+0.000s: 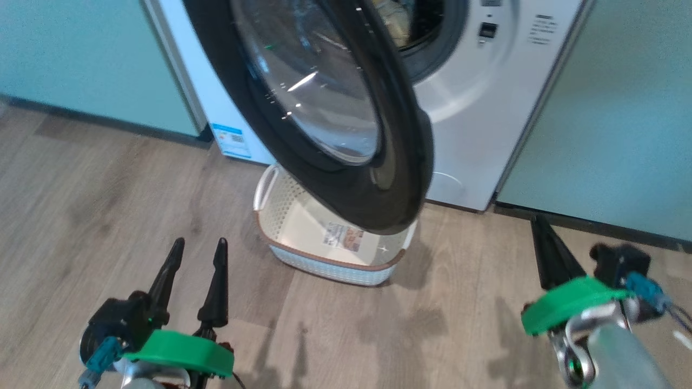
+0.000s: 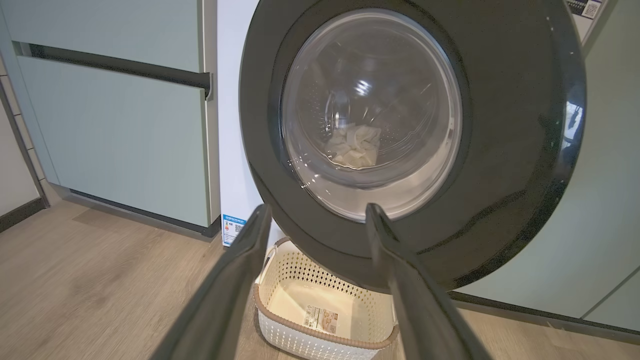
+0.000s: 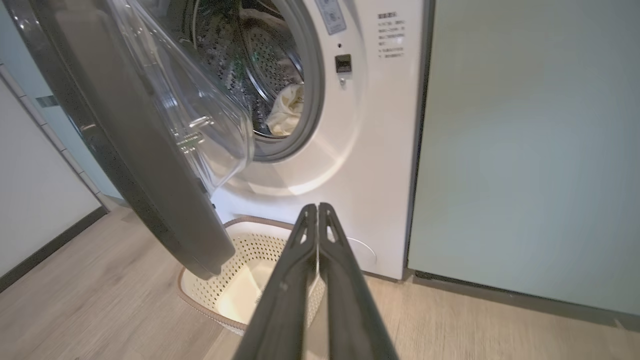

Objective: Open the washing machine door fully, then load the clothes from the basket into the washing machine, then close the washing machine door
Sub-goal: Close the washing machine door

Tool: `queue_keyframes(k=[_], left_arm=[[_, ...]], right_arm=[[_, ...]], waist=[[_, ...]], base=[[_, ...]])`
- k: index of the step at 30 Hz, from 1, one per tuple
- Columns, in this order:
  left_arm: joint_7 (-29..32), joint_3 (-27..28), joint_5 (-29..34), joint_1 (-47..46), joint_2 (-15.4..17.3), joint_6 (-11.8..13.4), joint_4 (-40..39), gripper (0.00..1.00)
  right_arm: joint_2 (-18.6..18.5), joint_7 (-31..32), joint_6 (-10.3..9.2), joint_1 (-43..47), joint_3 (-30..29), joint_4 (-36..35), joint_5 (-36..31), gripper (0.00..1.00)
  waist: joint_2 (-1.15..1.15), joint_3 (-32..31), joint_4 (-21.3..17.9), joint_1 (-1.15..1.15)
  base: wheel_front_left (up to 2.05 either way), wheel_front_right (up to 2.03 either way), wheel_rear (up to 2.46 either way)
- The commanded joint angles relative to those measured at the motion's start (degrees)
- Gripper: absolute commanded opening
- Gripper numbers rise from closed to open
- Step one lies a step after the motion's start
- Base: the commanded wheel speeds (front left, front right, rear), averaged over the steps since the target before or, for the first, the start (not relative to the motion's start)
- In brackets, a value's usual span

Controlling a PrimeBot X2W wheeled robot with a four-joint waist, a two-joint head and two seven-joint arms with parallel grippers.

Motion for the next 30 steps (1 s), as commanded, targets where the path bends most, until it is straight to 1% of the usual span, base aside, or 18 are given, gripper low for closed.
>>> queue_keyframes(k=[1, 6, 10, 14, 19, 22, 25, 27, 30], left_arm=[[-0.5, 1.7, 0.6, -3.1, 0.2, -0.2, -1.6, 1.0], [-0.7, 1.2, 0.7, -4.1, 0.1, -0.4, -1.0, 1.0], [-0.9, 0.8, 0.8, -4.6, -0.1, -0.6, -0.6, 1.0], [-1.0, 0.7, 0.9, -4.7, -0.1, -0.6, -0.4, 1.0], [-1.1, 0.8, 1.0, -4.7, 0.1, -0.5, -0.5, 1.0], [-1.1, 0.8, 1.1, -4.7, 0.2, -0.5, -0.6, 1.0], [-1.1, 0.7, 1.2, -4.7, 0.4, -0.5, -0.6, 1.0], [-1.1, 0.7, 1.2, -4.6, 0.4, -0.5, -0.7, 1.0], [-1.2, 0.6, 1.3, -4.5, 0.4, -0.5, -0.7, 1.0]], right_arm=[[-0.1, -0.7, 0.25, -3.3, 1.4, -1.1, 0.6, 0.0], [-0.1, -0.8, 0.25, -9.7, 3.2, 1.9, 1.7, 0.0], [-0.1, -0.8, 0.25, -14.0, 3.5, 1.7, 2.3, 0.0], [-0.1, -0.8, 0.25, -17.7, 2.6, -1.7, 2.3, 0.0], [-0.1, -0.8, 0.25, -21.5, 3.5, -10.3, 2.6, 0.0], [-0.1, -0.8, 0.25, -23.1, 6.2, -15.6, 3.2, 0.0], [-0.1, -0.8, 0.25, -23.7, 10.5, -19.3, 4.2, 0.0], [-0.1, -0.8, 0.25, -23.3, 13.4, -20.3, 4.7, 0.0], [-0.1, -0.8, 0.25, -21.7, 18.0, -20.0, 5.8, 0.0]], waist=[[0.0, 0.4, 1.3, 0.0], [0.0, 1.1, 3.6, 0.0], [0.0, 1.3, 4.8, 0.0], [0.0, 1.2, 5.3, 0.0], [0.0, 0.8, 5.1, 0.0], [0.0, 0.6, 5.0, 0.0], [0.0, 0.4, 4.9, 0.0], [0.0, 0.2, 5.0, 0.0], [0.0, 0.0, 5.3, 0.0]], base=[[0.0, 0.0, 0.0], [0.0, 0.0, 0.0], [0.0, 0.0, 0.0], [0.0, 0.0, 0.0], [0.0, 0.0, 0.0], [0.0, 0.0, 0.0], [0.0, 0.0, 0.0], [0.0, 0.0, 0.0], [0.0, 0.0, 0.0]])
